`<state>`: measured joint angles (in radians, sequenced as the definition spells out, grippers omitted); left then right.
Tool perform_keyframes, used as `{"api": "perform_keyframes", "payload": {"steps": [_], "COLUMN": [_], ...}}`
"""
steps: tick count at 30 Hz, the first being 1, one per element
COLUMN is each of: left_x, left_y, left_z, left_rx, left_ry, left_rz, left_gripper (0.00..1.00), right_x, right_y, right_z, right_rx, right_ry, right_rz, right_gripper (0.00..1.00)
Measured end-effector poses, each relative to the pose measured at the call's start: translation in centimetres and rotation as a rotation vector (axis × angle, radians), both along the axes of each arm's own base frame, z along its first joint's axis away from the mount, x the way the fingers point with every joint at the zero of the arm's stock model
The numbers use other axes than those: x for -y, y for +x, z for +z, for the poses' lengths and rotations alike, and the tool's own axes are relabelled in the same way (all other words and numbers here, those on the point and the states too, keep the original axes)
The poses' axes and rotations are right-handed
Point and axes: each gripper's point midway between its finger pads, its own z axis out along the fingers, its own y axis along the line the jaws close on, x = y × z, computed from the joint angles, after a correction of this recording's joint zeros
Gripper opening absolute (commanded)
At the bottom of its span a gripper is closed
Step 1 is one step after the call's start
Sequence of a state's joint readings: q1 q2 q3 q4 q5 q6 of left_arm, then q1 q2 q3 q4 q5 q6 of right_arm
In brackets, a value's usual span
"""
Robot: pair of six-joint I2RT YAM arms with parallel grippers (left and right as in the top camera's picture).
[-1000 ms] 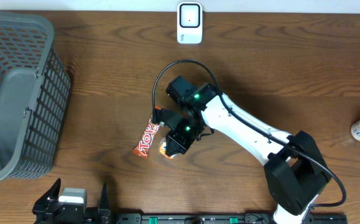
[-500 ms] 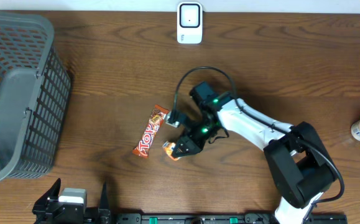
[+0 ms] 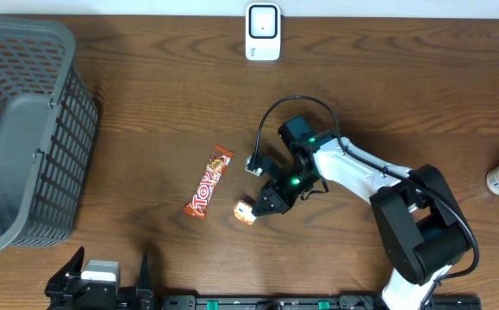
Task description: Scan the item barcode
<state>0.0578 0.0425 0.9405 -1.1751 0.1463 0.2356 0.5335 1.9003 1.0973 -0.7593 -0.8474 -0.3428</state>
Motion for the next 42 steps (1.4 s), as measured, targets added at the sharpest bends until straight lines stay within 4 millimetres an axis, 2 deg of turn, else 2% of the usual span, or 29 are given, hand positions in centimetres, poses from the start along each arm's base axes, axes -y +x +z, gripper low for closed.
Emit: {"api": "perform_keyframes", "payload": {"steps": [4, 5, 7, 10, 13, 19, 23, 27, 33, 34, 39, 42], "left_x": [0.0, 0.0, 0.0, 0.0, 0.0, 0.0, 0.0, 0.0, 0.0, 0.0, 0.0, 0.0], "left_y": [0.0, 0.0, 0.0, 0.0, 0.0, 0.0, 0.0, 0.0, 0.0, 0.0, 0.0, 0.0], "left_z": [0.0, 0.0, 0.0, 0.0, 0.0, 0.0, 0.0, 0.0, 0.0, 0.0, 0.0, 0.0], "left_rx": [0.000, 0.000, 0.000, 0.000, 0.000, 0.000, 0.000, 0.000, 0.000, 0.000, 0.000, 0.000], "left_ry": [0.000, 0.000, 0.000, 0.000, 0.000, 0.000, 0.000, 0.000, 0.000, 0.000, 0.000, 0.000], "left_rz": [0.000, 0.000, 0.000, 0.000, 0.000, 0.000, 0.000, 0.000, 0.000, 0.000, 0.000, 0.000], "left_gripper": [0.96, 0.96, 0.96, 0.96, 0.96, 0.96, 0.96, 0.96, 0.96, 0.96, 0.96, 0.96], "right_x": [0.3, 0.4, 0.7, 1.1, 1.4, 1.0, 1.2, 2.0, 2.9, 2.9, 1.6, 0.6], "right_y": [0.7, 0.7, 0.8, 0.8, 1.6, 4.9, 5.6, 4.9, 2.5, 2.1, 0.2, -0.9], "right_z": [-0.6, -0.7, -0.9, -0.9, -0.1, 3.0, 3.8, 3.8, 3.9, 4.1, 5.2, 5.3], "right_rx": [0.011, 0.006, -0.006, -0.015, -0.008, 0.090, 0.108, 0.064, -0.109, -0.153, -0.380, -0.498], "right_ry": [-0.049, -0.062, -0.097, -0.141, -0.189, -0.240, -0.275, -0.326, -0.434, -0.449, -0.490, -0.574], "right_rz": [-0.037, -0.048, -0.066, -0.077, -0.086, -0.111, -0.125, -0.140, -0.230, -0.259, -0.408, -0.532], "right_gripper": [0.33, 0.41, 0.66, 0.78, 0.81, 0.84, 0.84, 0.83, 0.84, 0.99, 0.99, 0.99]}}
